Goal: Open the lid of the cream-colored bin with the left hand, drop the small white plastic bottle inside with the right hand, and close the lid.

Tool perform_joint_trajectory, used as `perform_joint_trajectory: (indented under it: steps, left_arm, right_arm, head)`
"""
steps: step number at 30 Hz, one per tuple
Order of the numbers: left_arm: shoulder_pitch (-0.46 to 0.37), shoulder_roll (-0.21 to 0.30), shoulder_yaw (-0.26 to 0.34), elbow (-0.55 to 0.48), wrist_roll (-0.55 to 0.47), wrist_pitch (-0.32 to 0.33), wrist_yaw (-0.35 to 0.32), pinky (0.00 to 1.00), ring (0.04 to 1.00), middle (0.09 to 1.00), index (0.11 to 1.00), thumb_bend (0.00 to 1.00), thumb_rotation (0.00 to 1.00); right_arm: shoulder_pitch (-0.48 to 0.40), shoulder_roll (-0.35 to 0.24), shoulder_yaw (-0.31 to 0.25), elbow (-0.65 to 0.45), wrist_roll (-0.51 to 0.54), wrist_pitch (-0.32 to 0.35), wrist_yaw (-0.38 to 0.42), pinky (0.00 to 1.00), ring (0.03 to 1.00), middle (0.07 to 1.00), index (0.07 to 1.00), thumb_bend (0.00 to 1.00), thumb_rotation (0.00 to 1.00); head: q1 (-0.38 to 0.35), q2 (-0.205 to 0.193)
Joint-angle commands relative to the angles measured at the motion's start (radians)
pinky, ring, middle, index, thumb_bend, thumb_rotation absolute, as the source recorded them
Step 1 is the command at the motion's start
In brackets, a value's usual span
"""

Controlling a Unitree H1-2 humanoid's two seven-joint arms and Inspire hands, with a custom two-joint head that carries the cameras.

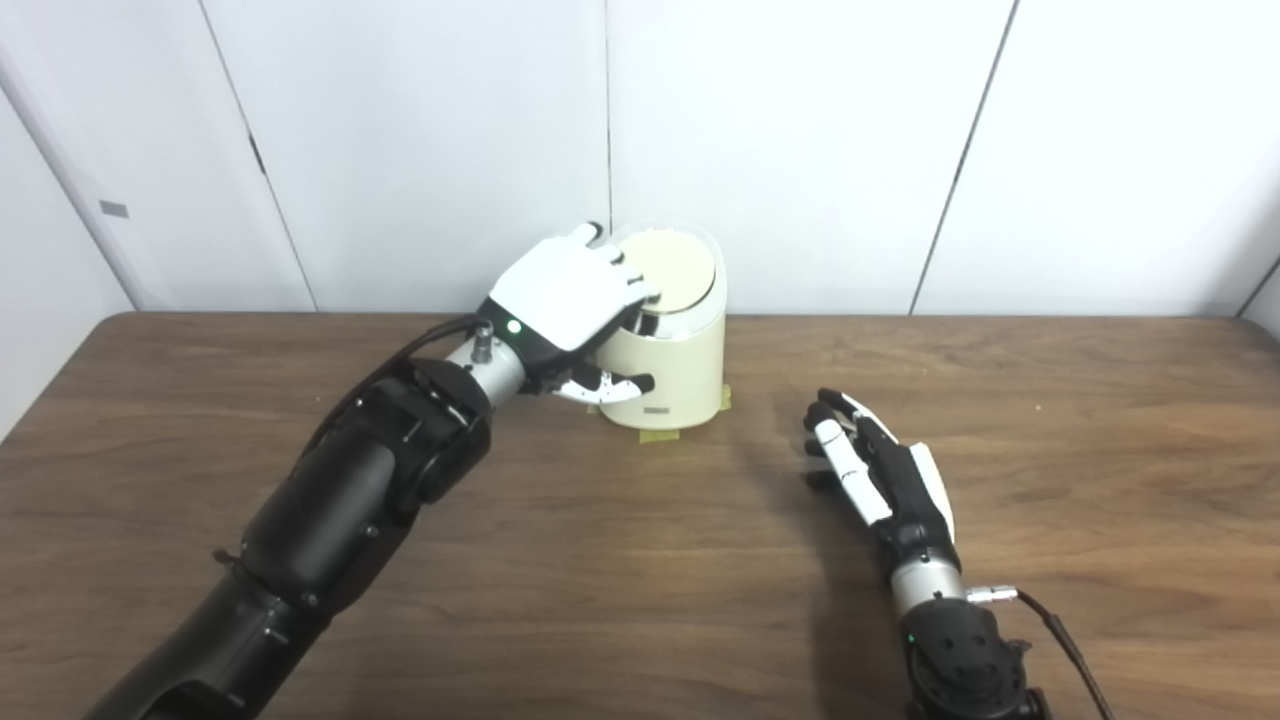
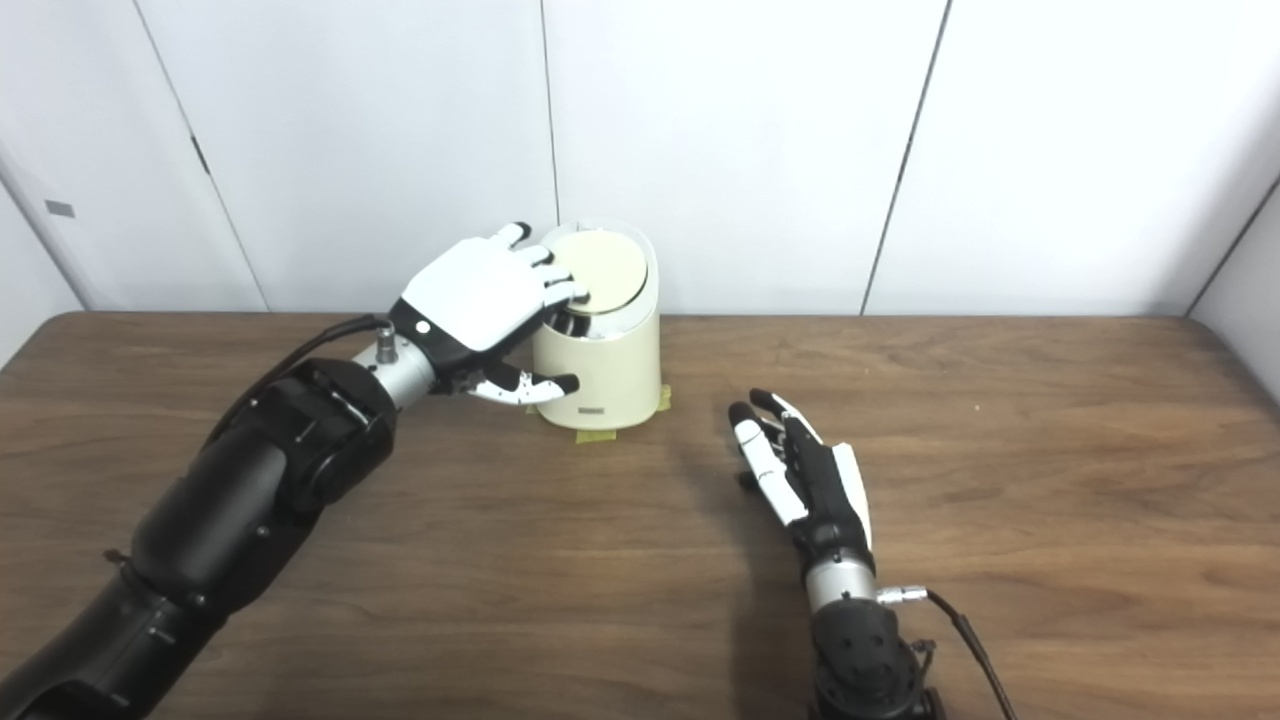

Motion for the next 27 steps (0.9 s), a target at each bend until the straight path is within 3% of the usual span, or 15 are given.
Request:
perform_joint_trajectory:
  steps: [1, 27]
  left_arm:
    - [-0.053, -0.006, 0.016, -0.015, 0.002, -0.002, 0.028, 1.0, 0.926, 0.888, 0.875, 0.44, 0.66]
    - [-0.068, -0.015, 0.03, -0.016, 0.009, 0.0, 0.02, 0.99, 0.917, 0.885, 0.872, 0.44, 0.64]
  right_arm:
    - [-0.022, -0.003, 0.003, 0.008, -0.003, 0.004, 0.008, 0.65, 0.773, 0.795, 0.849, 0.37, 0.82]
    - [-0.027, -0.008, 0.011, 0.014, -0.019, 0.009, 0.016, 0.65, 0.773, 0.776, 0.84, 0.39, 0.85]
  head:
    - [-0.001, 0.001]
    - [-0.004, 0.005]
